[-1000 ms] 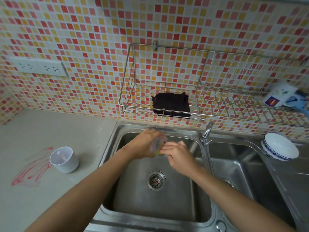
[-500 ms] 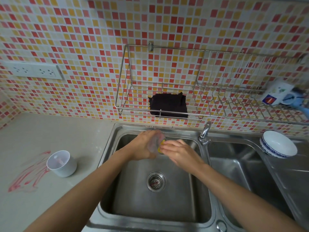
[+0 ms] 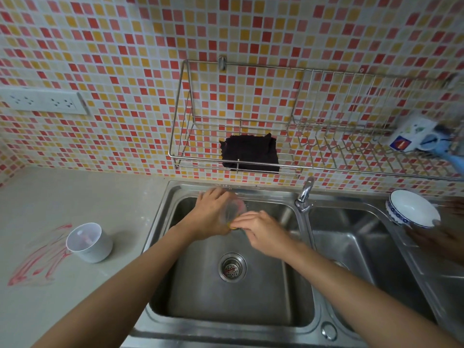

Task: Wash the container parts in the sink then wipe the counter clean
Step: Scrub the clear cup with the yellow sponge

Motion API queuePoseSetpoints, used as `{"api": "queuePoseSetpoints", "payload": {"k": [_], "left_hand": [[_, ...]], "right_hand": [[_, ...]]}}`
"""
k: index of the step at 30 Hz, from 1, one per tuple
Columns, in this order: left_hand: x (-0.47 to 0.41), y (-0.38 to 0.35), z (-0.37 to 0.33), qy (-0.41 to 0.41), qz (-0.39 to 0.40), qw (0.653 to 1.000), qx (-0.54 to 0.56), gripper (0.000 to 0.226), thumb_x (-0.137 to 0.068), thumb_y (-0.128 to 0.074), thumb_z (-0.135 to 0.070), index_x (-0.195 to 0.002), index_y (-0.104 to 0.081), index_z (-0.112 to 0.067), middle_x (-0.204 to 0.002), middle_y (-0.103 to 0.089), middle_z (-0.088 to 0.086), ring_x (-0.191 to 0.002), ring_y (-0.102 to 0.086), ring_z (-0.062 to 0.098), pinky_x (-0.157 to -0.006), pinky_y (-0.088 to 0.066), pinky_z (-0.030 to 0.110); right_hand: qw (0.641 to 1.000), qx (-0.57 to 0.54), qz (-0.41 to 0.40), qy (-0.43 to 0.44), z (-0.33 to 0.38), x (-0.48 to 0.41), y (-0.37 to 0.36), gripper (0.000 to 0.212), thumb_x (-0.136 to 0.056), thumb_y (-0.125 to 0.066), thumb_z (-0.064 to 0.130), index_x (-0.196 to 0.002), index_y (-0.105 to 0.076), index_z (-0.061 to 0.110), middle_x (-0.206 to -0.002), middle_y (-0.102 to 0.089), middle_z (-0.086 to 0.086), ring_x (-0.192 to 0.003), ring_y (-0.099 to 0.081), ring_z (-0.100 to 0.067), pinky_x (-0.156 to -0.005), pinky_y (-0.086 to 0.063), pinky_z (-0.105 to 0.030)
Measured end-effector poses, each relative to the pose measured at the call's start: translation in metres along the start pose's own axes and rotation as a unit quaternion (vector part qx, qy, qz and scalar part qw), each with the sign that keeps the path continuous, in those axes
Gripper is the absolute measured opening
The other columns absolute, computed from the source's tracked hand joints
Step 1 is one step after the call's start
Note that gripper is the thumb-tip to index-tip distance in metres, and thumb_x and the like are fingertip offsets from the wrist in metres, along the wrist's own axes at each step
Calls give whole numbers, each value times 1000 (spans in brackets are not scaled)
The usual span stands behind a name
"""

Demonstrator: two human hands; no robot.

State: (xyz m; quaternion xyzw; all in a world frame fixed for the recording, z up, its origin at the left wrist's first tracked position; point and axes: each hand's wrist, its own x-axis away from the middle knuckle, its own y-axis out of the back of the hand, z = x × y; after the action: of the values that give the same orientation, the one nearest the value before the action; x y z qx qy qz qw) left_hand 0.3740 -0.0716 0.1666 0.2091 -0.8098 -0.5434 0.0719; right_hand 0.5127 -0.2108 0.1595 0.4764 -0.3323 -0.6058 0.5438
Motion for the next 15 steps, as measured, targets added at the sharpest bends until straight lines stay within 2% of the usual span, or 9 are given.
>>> {"api": "queuePoseSetpoints", "payload": {"k": [2,4,7,10,12,15], "left_hand": [[-3,5,-1,-7,8,1000,-21,76,-63,-76,-45,-131,-44,-31,-125,-45,-6,-117,-40,17,-104,-35,41],[-6,12,-1,-22,9,1000,-1,77,-61,-80,-35,-130,-47,-31,-123,-47,-7,-113,-42,15,-99,-37,30],[-10,19,0,-34,23,999,-11,77,-62,-81,-31,-131,-48,-28,-123,-46,-8,-112,-41,11,-93,-34,19],[-9,17,1,-41,24,999,-26,75,-63,-79,-33,-131,-49,-27,-123,-48,-7,-111,-44,14,-94,-40,24],[-8,17,0,-42,24,999,-19,75,-62,-80,-31,-130,-49,-28,-122,-49,-7,-112,-44,15,-94,-38,23],[-9,20,-1,-39,25,999,-12,79,-60,-81,-31,-132,-47,-30,-123,-49,-6,-114,-44,15,-96,-38,24]], "right_hand": [[995,94,4,44,-1,-5,4,40,-67,-69,-4,-99,-74,18,-99,-73,5,-103,-64,-19,-81,-47,-37],[987,155,6,49,-1,-8,8,37,-61,-71,-1,-94,-72,16,-95,-71,3,-103,-63,-21,-79,-48,-38],[990,138,-25,18,4,-6,0,34,-64,-68,2,-93,-72,19,-97,-71,7,-103,-62,-18,-76,-48,-35],[995,91,-38,7,5,-6,-10,39,-63,-71,-1,-92,-73,24,-95,-72,12,-99,-63,-15,-73,-41,-30],[992,121,-29,17,5,-10,-6,38,-59,-77,1,-90,-73,21,-95,-71,9,-101,-62,-17,-75,-46,-32],[987,158,-29,0,7,-10,-1,34,-62,-76,3,-93,-73,16,-99,-71,5,-107,-60,-19,-79,-48,-35]]}}
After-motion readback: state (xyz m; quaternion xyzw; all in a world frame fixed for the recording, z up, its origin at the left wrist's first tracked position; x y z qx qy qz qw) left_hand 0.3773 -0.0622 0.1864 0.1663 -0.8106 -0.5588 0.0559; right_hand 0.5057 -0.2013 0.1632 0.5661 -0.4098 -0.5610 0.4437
